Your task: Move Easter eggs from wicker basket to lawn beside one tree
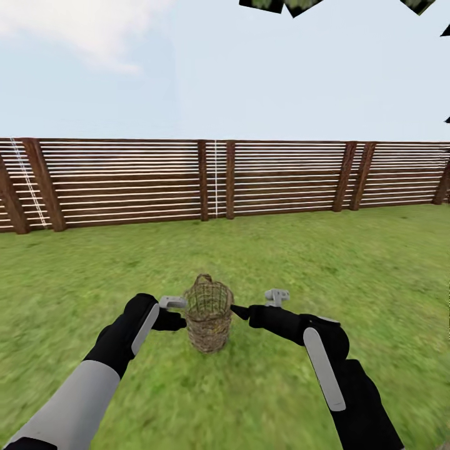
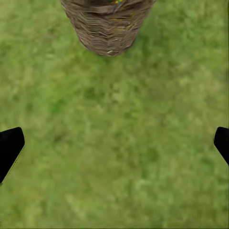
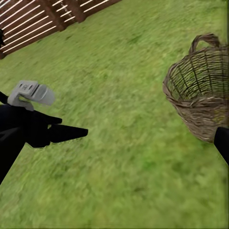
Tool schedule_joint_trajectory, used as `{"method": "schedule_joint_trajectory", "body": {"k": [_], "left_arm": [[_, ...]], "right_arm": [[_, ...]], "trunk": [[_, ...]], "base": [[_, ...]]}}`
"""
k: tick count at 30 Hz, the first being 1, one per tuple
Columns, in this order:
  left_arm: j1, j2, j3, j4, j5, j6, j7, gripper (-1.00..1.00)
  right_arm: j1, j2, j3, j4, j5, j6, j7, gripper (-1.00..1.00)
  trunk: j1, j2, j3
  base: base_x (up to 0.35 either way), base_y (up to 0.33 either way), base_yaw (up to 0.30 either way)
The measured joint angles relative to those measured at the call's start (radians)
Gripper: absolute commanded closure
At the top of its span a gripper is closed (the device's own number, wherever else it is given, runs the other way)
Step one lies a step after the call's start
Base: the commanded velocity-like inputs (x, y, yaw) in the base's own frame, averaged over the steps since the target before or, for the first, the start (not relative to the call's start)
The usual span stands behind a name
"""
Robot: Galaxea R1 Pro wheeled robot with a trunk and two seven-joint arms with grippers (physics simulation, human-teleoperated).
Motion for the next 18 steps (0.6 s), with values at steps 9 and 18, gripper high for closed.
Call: {"method": "schedule_joint_trajectory", "body": {"k": [9,18], "left_arm": [[0.000,0.000,-0.002,0.000,0.000,0.000,0.000,-1.00],[0.000,0.000,-0.004,0.000,0.000,0.000,0.000,-1.00]], "right_arm": [[0.000,0.001,0.001,-0.001,0.000,-0.001,0.000,-1.00],[0.000,0.001,0.001,-0.001,-0.002,0.000,0.000,-1.00]], "trunk": [[0.000,0.000,0.001],[0.000,0.000,0.009]], "base": [[0.295,0.155,-0.049],[0.309,0.108,-0.164]]}}
